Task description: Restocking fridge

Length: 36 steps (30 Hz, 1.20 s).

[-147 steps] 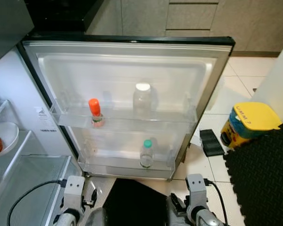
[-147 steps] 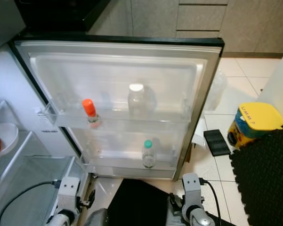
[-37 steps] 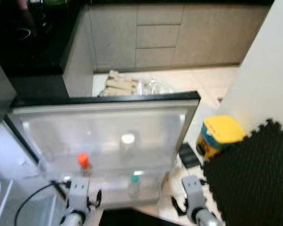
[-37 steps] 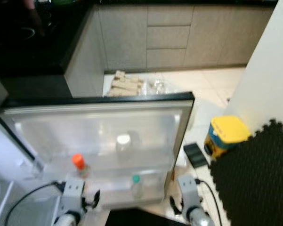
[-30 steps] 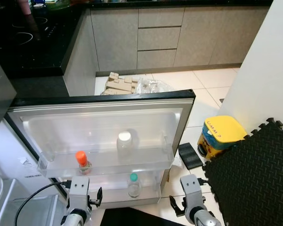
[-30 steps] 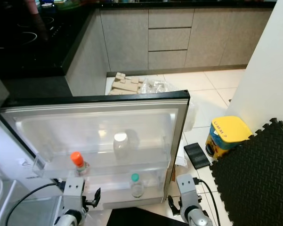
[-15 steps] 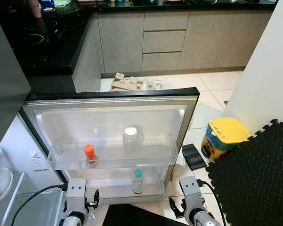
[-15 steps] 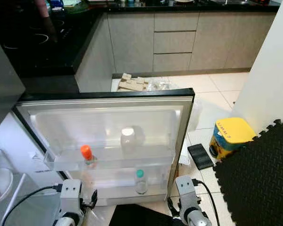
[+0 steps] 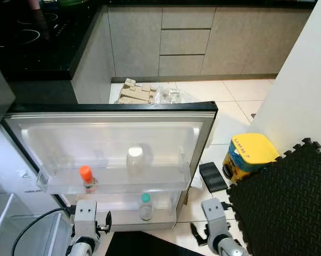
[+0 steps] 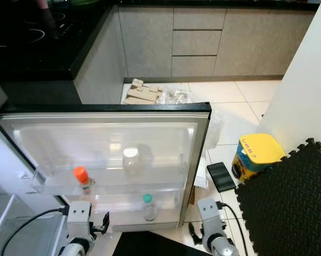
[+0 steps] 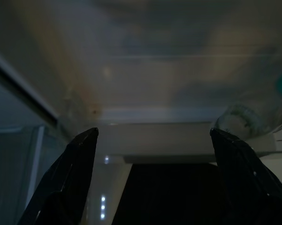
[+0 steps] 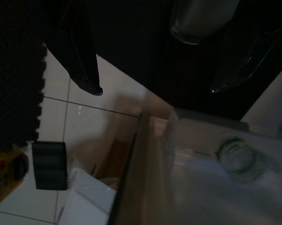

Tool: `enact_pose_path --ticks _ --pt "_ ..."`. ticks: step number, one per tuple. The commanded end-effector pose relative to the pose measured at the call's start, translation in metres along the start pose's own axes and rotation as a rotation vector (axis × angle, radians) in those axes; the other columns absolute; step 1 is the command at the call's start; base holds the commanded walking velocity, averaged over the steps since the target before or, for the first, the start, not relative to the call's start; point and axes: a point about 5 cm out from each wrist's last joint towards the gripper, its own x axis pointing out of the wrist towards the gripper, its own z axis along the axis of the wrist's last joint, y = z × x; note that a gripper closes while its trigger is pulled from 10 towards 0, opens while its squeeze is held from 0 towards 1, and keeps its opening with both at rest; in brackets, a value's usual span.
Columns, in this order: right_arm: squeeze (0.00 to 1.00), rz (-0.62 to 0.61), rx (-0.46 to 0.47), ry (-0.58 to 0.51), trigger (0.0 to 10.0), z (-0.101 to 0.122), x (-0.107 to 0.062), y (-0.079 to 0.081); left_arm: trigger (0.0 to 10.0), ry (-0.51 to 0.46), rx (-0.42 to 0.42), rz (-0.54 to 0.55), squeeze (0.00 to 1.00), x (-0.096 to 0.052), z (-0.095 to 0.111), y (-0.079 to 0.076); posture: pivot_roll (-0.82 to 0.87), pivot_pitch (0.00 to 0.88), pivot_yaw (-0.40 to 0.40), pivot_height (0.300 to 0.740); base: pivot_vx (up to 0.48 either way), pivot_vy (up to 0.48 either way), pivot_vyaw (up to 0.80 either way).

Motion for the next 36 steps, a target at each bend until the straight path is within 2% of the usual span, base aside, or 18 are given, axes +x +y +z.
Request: enact_pose_path --ticks 1,5,9,17,21,36 --pt "0.00 0.002 -0.002 0.020 10.0 -0.0059 -0.0023 0.0008 10.0 0.011 -0.008 0.022 0.00 -0.0035 -0.0041 0.0043 -0.12 0.056 -0.037 0.701 0.000 0.000 0.00" --pt "0.00 0.005 -0.007 0.019 10.0 -0.0052 -0.0019 0.0008 10.0 0.011 -0.009 0.028 0.00 -0.0040 -0.0044 0.0046 -0.12 0.059 -0.039 0.701 0.000 0.000 0.00" --pt "0.00 0.006 -0.010 0.019 10.0 -0.0039 -0.0012 0.0006 10.0 0.015 0.034 0.010 0.00 -0.0044 -0.0048 0.0033 -0.12 0.060 -0.038 0.701 0.000 -0.122 0.00" --pt "0.00 0.007 -0.016 0.020 10.0 -0.0047 -0.0016 0.0009 10.0 0.013 0.029 0.009 0.00 -0.0038 -0.0041 0.0035 -0.13 0.058 -0.032 0.701 0.000 -0.480 0.00" --pt "0.00 0.006 -0.018 0.020 10.0 -0.0052 -0.0019 0.0010 10.0 0.016 -0.005 0.027 0.00 -0.0027 -0.0034 0.0058 -0.13 0.057 -0.029 0.701 0.000 0.000 0.00" --pt "0.00 0.005 -0.033 0.030 10.0 -0.0071 -0.0027 -0.0003 10.0 0.019 -0.005 0.021 0.00 -0.0030 -0.0038 0.0068 -0.13 0.042 -0.028 0.701 0.000 0.000 0.00"
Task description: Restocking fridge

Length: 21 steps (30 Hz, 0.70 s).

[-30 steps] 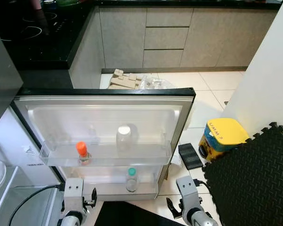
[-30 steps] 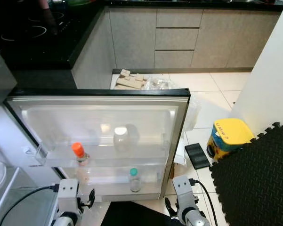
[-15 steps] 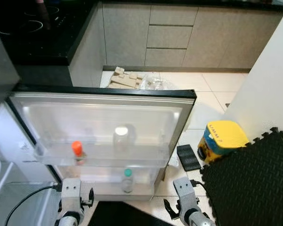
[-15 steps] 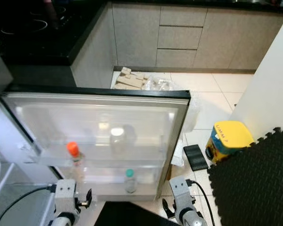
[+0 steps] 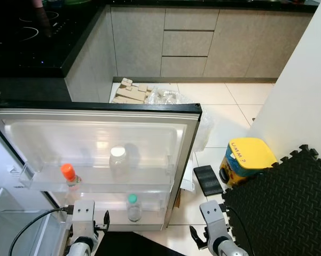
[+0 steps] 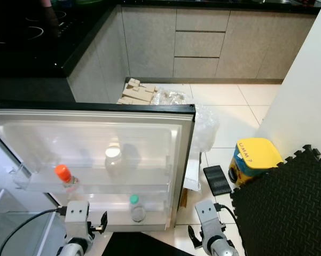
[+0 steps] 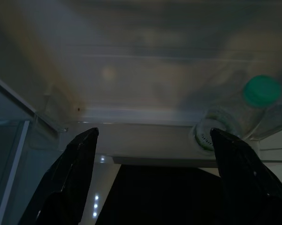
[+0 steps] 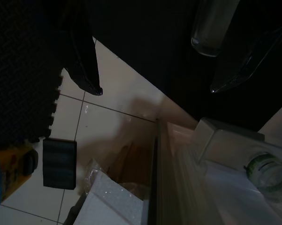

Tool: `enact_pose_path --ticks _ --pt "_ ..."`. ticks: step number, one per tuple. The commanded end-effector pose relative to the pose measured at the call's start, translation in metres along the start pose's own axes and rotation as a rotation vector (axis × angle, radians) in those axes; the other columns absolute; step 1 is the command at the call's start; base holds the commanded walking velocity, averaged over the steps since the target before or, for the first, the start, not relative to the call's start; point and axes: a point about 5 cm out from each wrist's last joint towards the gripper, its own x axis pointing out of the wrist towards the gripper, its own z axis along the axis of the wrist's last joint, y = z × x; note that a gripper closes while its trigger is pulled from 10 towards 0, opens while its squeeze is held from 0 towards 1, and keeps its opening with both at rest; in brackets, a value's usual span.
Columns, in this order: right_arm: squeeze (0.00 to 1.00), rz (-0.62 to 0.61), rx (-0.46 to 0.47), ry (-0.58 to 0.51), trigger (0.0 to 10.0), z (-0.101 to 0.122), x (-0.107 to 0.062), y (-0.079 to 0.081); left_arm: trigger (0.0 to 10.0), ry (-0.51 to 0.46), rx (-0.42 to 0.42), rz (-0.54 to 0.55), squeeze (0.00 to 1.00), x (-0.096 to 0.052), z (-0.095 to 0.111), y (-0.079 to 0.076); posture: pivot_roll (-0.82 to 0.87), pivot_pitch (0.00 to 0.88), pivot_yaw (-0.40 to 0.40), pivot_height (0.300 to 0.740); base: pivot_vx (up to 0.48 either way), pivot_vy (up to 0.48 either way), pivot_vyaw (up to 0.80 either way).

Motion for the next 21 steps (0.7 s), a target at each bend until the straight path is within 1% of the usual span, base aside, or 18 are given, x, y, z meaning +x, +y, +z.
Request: enact_pose_path --ticks 1,10,15,18,20,21 --pt "0.00 0.001 0.001 0.019 10.0 -0.004 -0.001 0.001 10.0 0.031 -0.001 0.007 0.00 -0.004 -0.007 0.004 -0.13 0.042 -0.028 0.701 0.000 0.000 0.00" --pt "0.00 0.004 -0.006 0.031 10.0 -0.005 -0.001 0.000 10.0 0.036 -0.008 0.007 0.00 -0.006 -0.008 0.005 -0.13 0.048 -0.028 0.701 0.000 0.000 0.00" --pt "0.00 0.031 0.003 0.045 10.0 -0.007 -0.001 0.002 10.0 0.045 -0.019 -0.009 0.00 -0.006 -0.010 0.003 -0.14 0.055 -0.025 0.701 0.000 0.000 0.00" --pt "0.00 0.090 0.046 0.094 10.0 -0.013 -0.002 0.007 10.0 0.050 -0.011 -0.017 0.00 -0.007 -0.012 0.002 -0.15 0.059 -0.025 0.701 0.000 0.000 0.00" --pt "0.00 0.110 0.031 0.132 10.0 -0.019 -0.005 0.007 10.0 0.053 -0.004 -0.025 0.00 -0.009 -0.013 0.003 -0.15 0.062 -0.027 0.701 0.000 0.000 0.00" --pt "0.00 0.090 0.022 0.146 10.0 -0.022 -0.006 0.004 10.0 0.053 0.001 -0.030 0.00 -0.009 -0.013 0.003 -0.15 0.062 -0.027 0.701 0.000 0.000 0.00"
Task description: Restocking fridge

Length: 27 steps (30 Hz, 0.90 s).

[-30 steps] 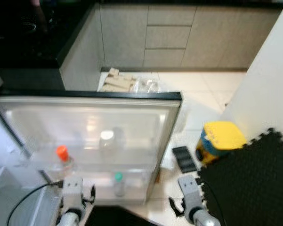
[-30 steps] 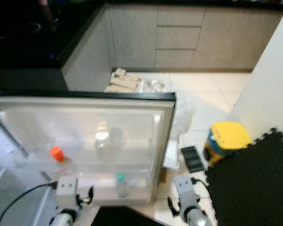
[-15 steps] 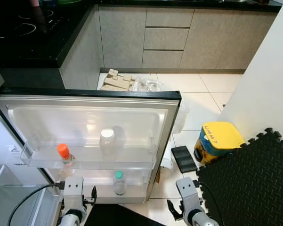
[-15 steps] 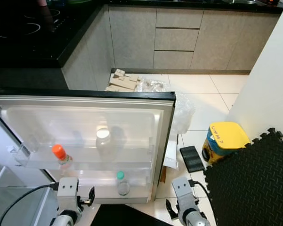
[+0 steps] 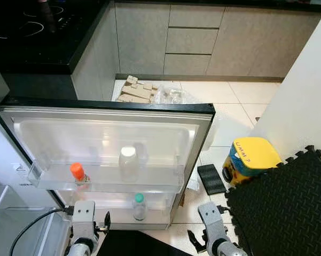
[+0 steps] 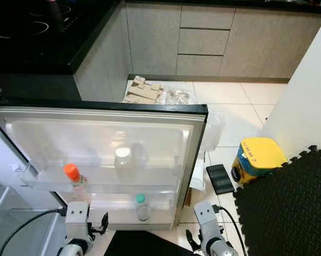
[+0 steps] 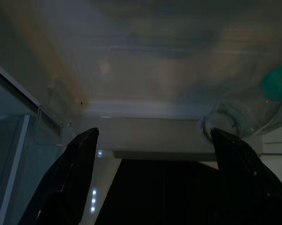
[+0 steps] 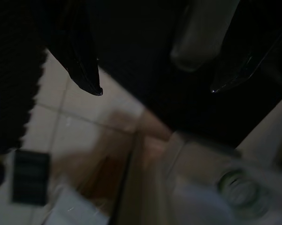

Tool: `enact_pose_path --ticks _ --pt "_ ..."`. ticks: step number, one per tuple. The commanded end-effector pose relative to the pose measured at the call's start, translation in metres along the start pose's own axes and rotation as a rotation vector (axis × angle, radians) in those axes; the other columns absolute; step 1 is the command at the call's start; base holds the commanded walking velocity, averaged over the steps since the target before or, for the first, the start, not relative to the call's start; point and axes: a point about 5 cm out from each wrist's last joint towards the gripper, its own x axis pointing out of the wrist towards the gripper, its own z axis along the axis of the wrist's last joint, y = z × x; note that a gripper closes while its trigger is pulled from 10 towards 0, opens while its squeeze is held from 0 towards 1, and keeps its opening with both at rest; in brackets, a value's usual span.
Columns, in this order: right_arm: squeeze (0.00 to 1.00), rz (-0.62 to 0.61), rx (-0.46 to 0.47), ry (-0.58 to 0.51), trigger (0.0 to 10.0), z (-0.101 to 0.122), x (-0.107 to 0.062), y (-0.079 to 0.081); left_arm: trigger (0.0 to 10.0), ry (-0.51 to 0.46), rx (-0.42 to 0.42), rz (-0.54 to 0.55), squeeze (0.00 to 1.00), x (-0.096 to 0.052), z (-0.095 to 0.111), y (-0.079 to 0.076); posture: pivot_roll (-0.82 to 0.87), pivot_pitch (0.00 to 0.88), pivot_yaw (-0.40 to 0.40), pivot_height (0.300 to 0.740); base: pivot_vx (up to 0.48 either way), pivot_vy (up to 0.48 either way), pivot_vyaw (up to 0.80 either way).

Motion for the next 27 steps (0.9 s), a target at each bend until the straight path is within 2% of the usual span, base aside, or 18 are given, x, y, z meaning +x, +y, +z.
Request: enact_pose_path --ticks 1,3,6,7,9,10,11,13,14,16,17,19,20,21,22,23,27 --pt "0.00 -0.063 0.018 0.059 10.0 -0.015 -0.007 -0.011 10.0 0.036 0.010 -0.004 0.00 -0.006 -0.009 0.004 -0.15 0.063 -0.029 0.701 0.000 0.000 0.00" --pt "0.00 -0.101 0.029 0.063 10.0 -0.017 -0.009 -0.017 10.0 0.035 0.014 -0.008 0.00 -0.007 -0.009 0.004 -0.15 0.063 -0.029 0.701 0.000 0.000 0.00" --pt "0.00 -0.290 0.081 0.038 10.0 -0.019 -0.020 -0.052 10.0 0.029 0.018 -0.007 0.00 -0.010 -0.010 0.008 -0.15 0.071 -0.036 0.701 0.000 0.000 0.00" --pt "0.00 -0.290 0.081 0.038 10.0 -0.019 -0.020 -0.052 10.0 0.029 0.018 -0.007 0.00 -0.010 -0.010 0.008 -0.15 0.071 -0.036 0.701 0.000 0.000 0.00" --pt "0.00 -0.403 0.132 -0.007 10.0 -0.014 -0.029 -0.077 10.0 0.029 0.022 -0.007 0.00 -0.012 -0.011 0.010 -0.15 0.071 -0.037 0.701 0.000 0.000 0.00" --pt "0.00 -0.403 0.132 -0.007 10.0 -0.014 -0.029 -0.077 10.0 0.029 0.022 -0.007 0.00 -0.012 -0.011 0.010 -0.15 0.071 -0.037 0.701 0.000 0.000 0.00" --pt "0.00 -0.468 0.188 -0.054 10.0 -0.006 -0.034 -0.095 10.0 0.026 0.025 -0.011 0.00 -0.013 -0.012 0.010 -0.16 0.072 -0.041 0.701 0.000 0.000 0.00" --pt "0.00 -0.485 0.208 -0.071 10.0 -0.003 -0.035 -0.100 10.0 0.024 0.026 -0.013 0.00 -0.013 -0.012 0.010 -0.16 0.072 -0.041 0.701 0.000 0.000 0.00" --pt "0.00 -0.488 0.221 -0.083 9.6 0.000 -0.036 -0.104 10.0 0.020 0.029 -0.022 0.00 -0.013 -0.012 0.009 -0.16 0.072 -0.042 0.701 0.000 0.000 0.00" --pt "0.00 -0.488 0.221 -0.083 9.6 0.000 -0.036 -0.104 10.0 0.020 0.029 -0.022 0.00 -0.013 -0.012 0.009 -0.16 0.072 -0.042 0.701 0.000 0.000 0.00" --pt "0.00 -0.469 0.222 -0.082 10.0 0.003 -0.034 -0.104 10.0 0.026 0.031 -0.034 0.00 -0.014 -0.013 0.008 -0.16 0.073 -0.044 0.701 0.000 0.000 0.00" --pt "0.00 -0.354 0.180 -0.020 10.0 0.000 -0.024 -0.085 10.0 0.056 0.020 -0.040 0.00 -0.017 -0.019 0.006 -0.16 0.074 -0.046 0.701 0.000 0.000 0.00" --pt "0.00 -0.354 0.180 -0.020 10.0 0.000 -0.024 -0.085 10.0 0.056 0.020 -0.040 0.00 -0.017 -0.019 0.006 -0.16 0.074 -0.046 0.701 0.000 0.000 0.00" --pt "0.00 -0.308 0.150 0.002 10.0 -0.001 -0.020 -0.075 10.0 0.067 0.013 -0.037 0.00 -0.018 -0.021 0.005 -0.15 0.075 -0.048 0.701 0.000 0.000 0.00" --pt "0.00 -0.246 0.135 0.008 10.0 -0.004 -0.014 -0.052 10.0 0.072 -0.005 -0.032 0.00 -0.018 -0.022 0.003 -0.15 0.077 -0.050 0.701 0.000 0.000 0.00" --pt "0.00 -0.246 0.135 0.008 10.0 -0.004 -0.014 -0.052 10.0 0.072 -0.005 -0.032 0.00 -0.018 -0.022 0.003 -0.15 0.077 -0.050 0.701 0.000 0.000 0.00" --pt "0.00 -0.201 0.112 0.016 10.0 -0.007 -0.009 -0.034 10.0 0.073 -0.015 -0.034 0.00 -0.017 -0.022 0.001 -0.14 0.081 -0.045 0.701 0.000 0.000 0.00"
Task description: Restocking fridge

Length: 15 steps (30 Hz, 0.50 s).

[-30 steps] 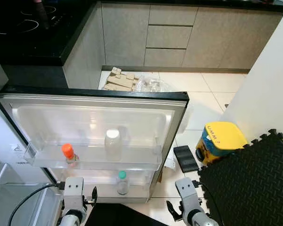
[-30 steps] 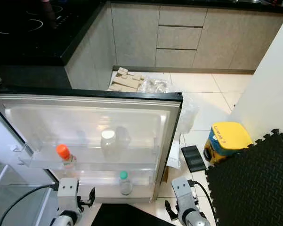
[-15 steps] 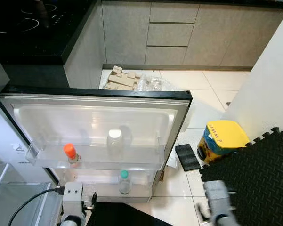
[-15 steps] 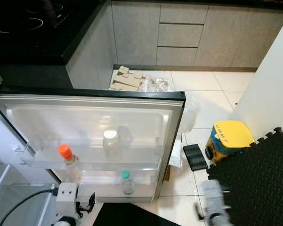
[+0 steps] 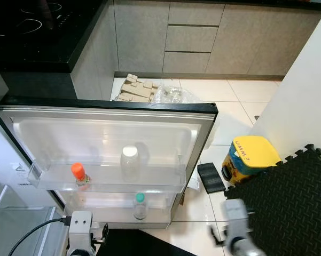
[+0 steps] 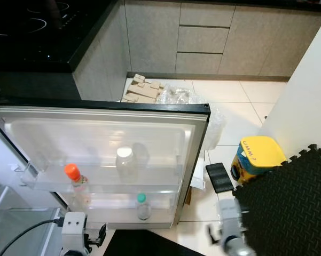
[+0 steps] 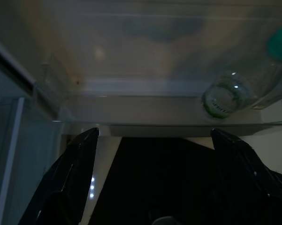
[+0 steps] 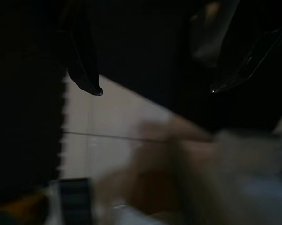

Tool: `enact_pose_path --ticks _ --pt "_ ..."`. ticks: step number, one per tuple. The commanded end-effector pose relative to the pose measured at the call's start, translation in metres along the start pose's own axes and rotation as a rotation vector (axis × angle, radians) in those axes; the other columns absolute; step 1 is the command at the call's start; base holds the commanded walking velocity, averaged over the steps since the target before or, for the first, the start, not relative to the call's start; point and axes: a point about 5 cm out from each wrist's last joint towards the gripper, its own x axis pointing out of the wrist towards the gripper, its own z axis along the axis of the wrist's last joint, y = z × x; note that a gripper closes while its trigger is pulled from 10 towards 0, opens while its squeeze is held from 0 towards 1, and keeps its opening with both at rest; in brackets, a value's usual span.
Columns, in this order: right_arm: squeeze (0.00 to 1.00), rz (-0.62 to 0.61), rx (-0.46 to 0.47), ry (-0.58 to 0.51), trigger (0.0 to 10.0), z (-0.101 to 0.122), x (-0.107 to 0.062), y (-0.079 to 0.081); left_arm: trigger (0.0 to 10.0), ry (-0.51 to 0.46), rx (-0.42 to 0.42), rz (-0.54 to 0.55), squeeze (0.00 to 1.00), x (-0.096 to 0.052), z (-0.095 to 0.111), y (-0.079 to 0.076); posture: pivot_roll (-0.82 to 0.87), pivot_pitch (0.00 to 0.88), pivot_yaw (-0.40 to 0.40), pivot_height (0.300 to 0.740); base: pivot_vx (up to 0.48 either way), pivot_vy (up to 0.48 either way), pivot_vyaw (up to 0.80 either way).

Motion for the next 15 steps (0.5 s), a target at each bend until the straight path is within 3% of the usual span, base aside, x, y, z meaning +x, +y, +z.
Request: enact_pose_path --ticks 1,2,5,15 --pt "0.00 -0.019 -0.018 0.010 10.0 -0.003 -0.002 -0.008 10.0 0.031 -0.020 -0.002 0.00 -0.003 -0.007 -0.003 -0.14 0.081 -0.045 0.701 0.000 0.000 0.00" --pt "0.00 0.017 -0.045 0.016 10.0 -0.006 -0.002 0.002 10.0 0.033 -0.026 -0.004 0.00 -0.002 -0.007 -0.005 -0.14 0.083 -0.043 0.701 0.000 0.000 0.00" --pt "0.00 0.036 -0.059 0.032 10.0 -0.011 -0.003 0.008 10.0 0.038 -0.027 -0.009 0.00 -0.002 -0.007 -0.006 -0.14 0.084 -0.039 0.701 0.000 0.000 0.00" --pt "0.00 0.035 -0.057 0.046 10.0 -0.016 -0.005 0.011 10.0 0.036 -0.036 -0.009 0.00 0.001 -0.005 -0.008 -0.14 0.088 -0.030 0.701 0.000 0.000 0.00"
